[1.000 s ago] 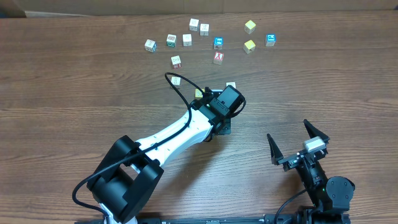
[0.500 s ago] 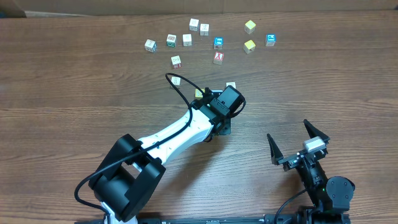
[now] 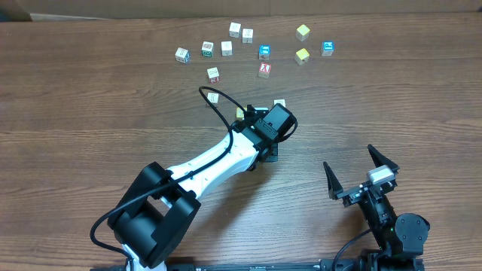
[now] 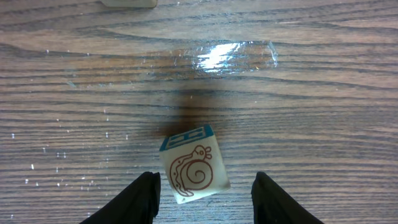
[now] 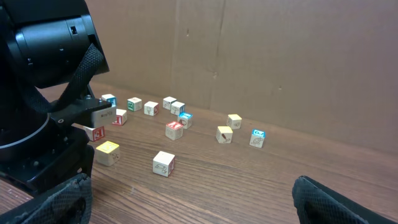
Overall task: Form a tower
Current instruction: 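Lower the green H block onto the table and open the left gripper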
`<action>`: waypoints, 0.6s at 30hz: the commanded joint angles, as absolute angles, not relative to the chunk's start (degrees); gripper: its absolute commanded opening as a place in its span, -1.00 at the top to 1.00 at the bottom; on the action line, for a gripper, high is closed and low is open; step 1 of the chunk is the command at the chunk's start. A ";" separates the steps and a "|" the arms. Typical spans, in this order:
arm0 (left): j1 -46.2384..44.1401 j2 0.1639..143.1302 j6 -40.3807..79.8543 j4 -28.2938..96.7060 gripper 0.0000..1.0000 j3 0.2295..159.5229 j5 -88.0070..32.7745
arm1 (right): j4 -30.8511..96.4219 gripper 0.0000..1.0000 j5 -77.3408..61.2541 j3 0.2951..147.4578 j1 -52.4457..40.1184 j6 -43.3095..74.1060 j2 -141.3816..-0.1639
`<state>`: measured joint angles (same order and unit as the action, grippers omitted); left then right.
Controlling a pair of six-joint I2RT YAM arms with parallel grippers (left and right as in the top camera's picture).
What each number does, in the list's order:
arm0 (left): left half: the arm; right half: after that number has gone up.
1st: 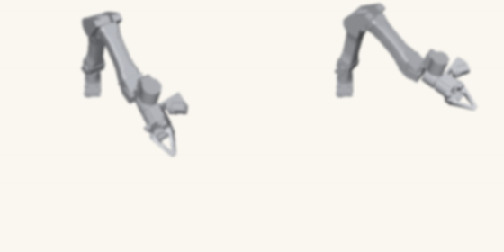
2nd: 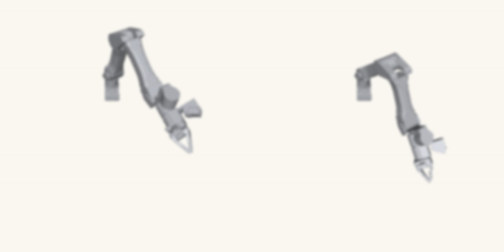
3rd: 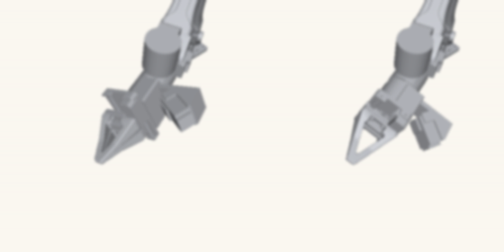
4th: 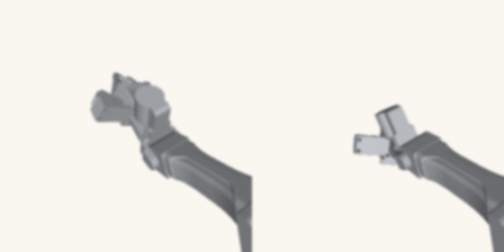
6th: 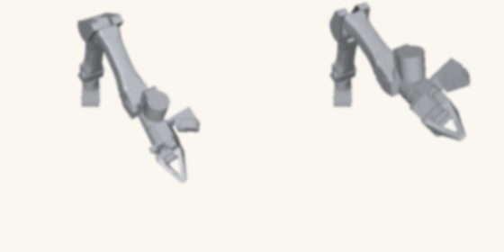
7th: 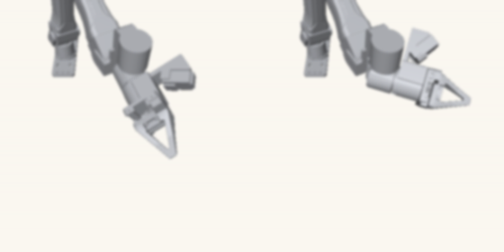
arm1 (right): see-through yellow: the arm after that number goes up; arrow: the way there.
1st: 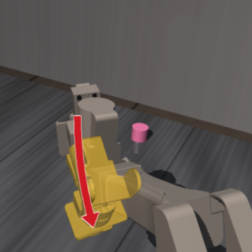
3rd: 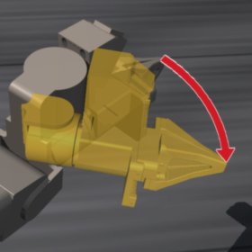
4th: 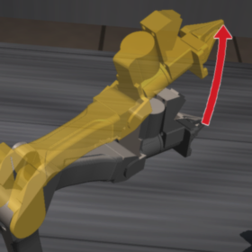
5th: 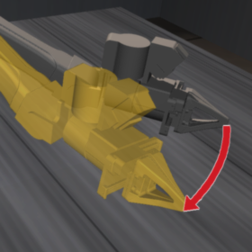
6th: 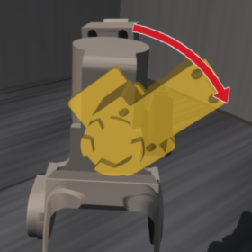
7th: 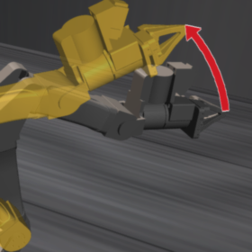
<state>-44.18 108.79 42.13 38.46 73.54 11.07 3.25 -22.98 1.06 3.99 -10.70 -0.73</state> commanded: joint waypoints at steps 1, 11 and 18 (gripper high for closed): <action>-44.18 109.40 43.33 38.24 0.10 73.21 12.64 | 3.14 -1.00 -22.76 0.47 3.81 -10.35 -0.16; -44.18 109.43 43.33 37.63 0.10 73.21 13.78 | 3.14 -1.00 -22.76 0.47 3.81 -10.35 -0.16; -44.18 111.11 43.35 37.47 0.15 73.21 14.11 | 3.14 -1.00 -22.76 0.47 3.81 -10.35 -0.16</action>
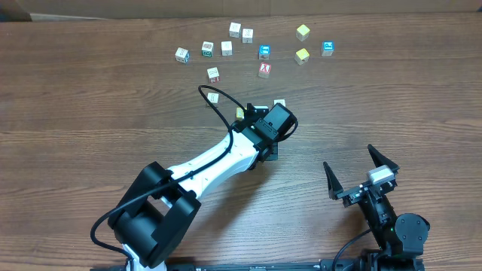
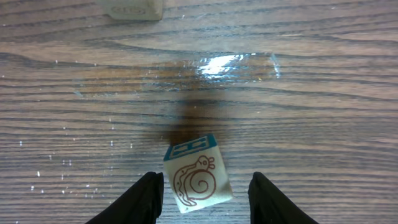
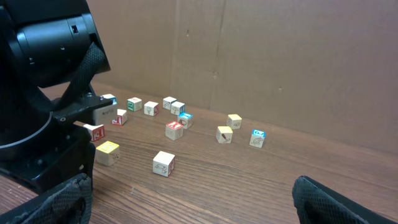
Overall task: Form a tower
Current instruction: 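Lower the green H block onto the table and open the left gripper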
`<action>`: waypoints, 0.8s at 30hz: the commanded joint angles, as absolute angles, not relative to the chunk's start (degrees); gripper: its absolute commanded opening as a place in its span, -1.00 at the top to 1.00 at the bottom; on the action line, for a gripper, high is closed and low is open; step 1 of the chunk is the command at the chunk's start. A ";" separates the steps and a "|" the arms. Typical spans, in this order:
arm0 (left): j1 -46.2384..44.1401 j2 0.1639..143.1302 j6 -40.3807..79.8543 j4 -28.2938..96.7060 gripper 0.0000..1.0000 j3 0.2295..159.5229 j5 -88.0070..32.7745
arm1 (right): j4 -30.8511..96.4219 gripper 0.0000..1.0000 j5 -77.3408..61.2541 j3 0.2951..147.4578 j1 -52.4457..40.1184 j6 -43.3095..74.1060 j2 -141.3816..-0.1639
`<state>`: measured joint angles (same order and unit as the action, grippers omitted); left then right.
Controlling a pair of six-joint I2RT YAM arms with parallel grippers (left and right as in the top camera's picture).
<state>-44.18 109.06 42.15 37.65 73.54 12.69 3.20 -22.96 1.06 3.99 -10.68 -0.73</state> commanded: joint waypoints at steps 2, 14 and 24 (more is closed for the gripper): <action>-44.16 112.27 43.38 37.41 0.10 73.21 13.91 | 3.14 -1.00 -22.76 0.47 3.81 -10.35 -0.16; -44.40 112.71 42.33 32.77 0.35 73.21 9.69 | 3.14 -1.00 -22.76 0.47 3.81 -10.35 -0.16; -44.38 112.71 42.17 33.21 0.39 73.21 9.39 | 3.14 -1.00 -22.76 0.47 3.81 -10.35 -0.16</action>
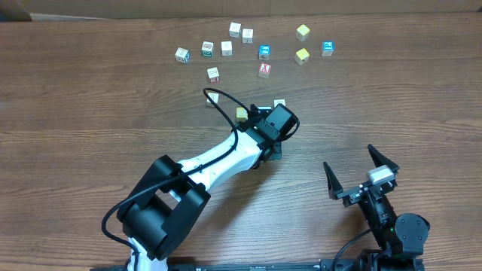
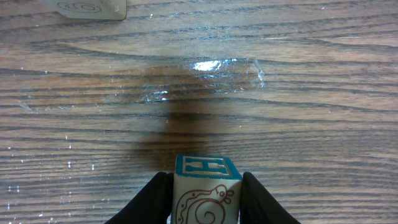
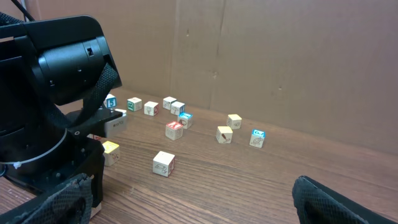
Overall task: Form a tower
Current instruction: 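Lower the green H block onto the table and open the left gripper, then move the left gripper to the yellow S block and grasp it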
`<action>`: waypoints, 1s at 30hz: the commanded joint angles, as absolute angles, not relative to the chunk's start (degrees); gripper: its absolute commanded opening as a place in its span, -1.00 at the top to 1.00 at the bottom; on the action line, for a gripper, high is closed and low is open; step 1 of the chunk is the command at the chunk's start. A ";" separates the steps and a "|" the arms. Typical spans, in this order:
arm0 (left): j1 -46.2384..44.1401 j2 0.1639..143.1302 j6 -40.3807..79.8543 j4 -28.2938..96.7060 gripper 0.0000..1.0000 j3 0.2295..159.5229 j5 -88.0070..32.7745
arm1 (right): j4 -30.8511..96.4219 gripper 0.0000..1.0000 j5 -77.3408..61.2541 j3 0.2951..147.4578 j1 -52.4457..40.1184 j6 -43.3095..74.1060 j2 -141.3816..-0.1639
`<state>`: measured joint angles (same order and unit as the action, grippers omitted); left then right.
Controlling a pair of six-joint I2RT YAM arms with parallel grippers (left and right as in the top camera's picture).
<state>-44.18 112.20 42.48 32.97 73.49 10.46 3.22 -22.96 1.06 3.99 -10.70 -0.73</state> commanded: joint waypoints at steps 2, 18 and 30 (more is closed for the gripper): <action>-44.38 112.71 42.17 33.19 0.39 73.21 9.41 | 3.14 -1.00 -22.76 0.47 3.81 -10.35 -0.16; -43.07 112.71 32.99 34.39 -0.08 79.29 11.09 | 3.14 -1.00 -22.76 0.47 3.81 -10.35 -0.16; -33.43 112.84 30.17 39.09 -0.49 91.11 11.35 | 3.14 -1.00 -22.76 0.47 3.81 -10.35 -0.16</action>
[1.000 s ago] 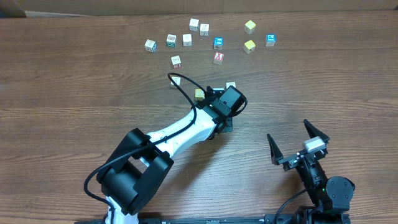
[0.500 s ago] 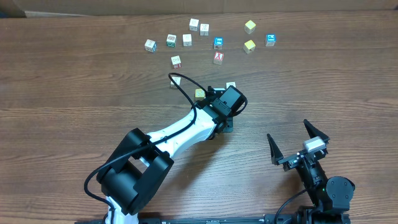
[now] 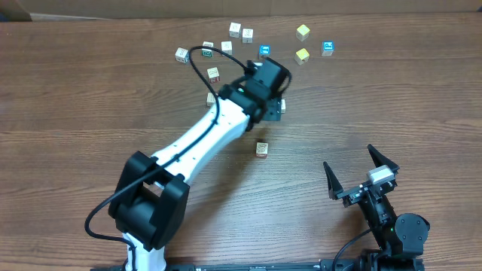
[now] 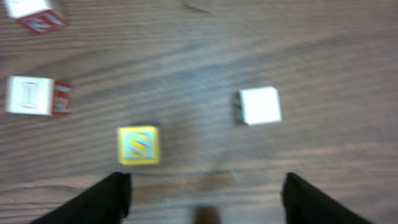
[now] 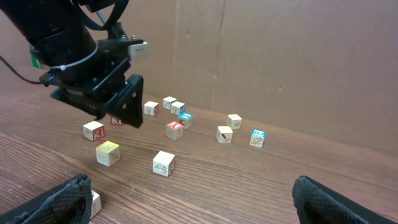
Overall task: Form a tower
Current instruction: 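Move the left gripper to the yellow S block and grasp it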
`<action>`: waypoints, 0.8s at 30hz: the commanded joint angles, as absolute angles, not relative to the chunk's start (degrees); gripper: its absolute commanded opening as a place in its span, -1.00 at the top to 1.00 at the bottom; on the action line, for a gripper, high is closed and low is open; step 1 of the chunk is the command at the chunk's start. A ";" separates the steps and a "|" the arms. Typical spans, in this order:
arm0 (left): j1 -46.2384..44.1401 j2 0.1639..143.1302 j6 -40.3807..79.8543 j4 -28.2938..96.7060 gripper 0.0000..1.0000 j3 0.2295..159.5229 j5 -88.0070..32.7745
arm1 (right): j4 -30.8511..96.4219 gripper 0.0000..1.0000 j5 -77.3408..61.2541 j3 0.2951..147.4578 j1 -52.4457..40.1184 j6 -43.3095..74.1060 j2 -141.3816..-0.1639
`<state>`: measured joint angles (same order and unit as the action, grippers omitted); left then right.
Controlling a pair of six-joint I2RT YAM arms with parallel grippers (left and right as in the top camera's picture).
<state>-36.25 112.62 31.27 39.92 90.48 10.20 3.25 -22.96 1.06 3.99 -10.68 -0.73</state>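
Note:
A cream block with a brown snail drawing lies alone on the wooden table, free of both grippers. My left gripper hangs open farther back, nothing between its fingers. In the left wrist view, blurred, it is over a yellow S block and a white block. The right wrist view shows the same yellow block and white block. My right gripper rests open at the near right edge.
Several more small blocks lie scattered along the far side, among them a blue one, a yellow one and a red-and-white one. A brown cardboard wall stands behind the table.
My left gripper had its fingers closed against the snail block; now it is open and farther back, over the yellow and white blocks. The snail block lies free on the table. The right arm is still.
At first my left gripper stood open around the tilted snail block on the table, and likewise a moment later. Then its fingers pressed the block's sides, the block squared up. Now the block lies released, and the gripper is open over other blocks.

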 commanded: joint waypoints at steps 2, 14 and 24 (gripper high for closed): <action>-31.97 112.84 30.20 38.37 -0.37 90.80 11.38 | 3.14 -1.00 -22.76 0.47 3.81 -10.35 -0.16; -30.76 119.02 30.17 38.13 -0.25 90.41 10.48 | 3.14 -1.00 -22.76 0.47 3.81 -10.35 -0.16; -30.83 122.52 29.54 36.88 0.14 90.41 10.48 | 3.14 -1.00 -22.76 0.47 3.81 -10.35 -0.16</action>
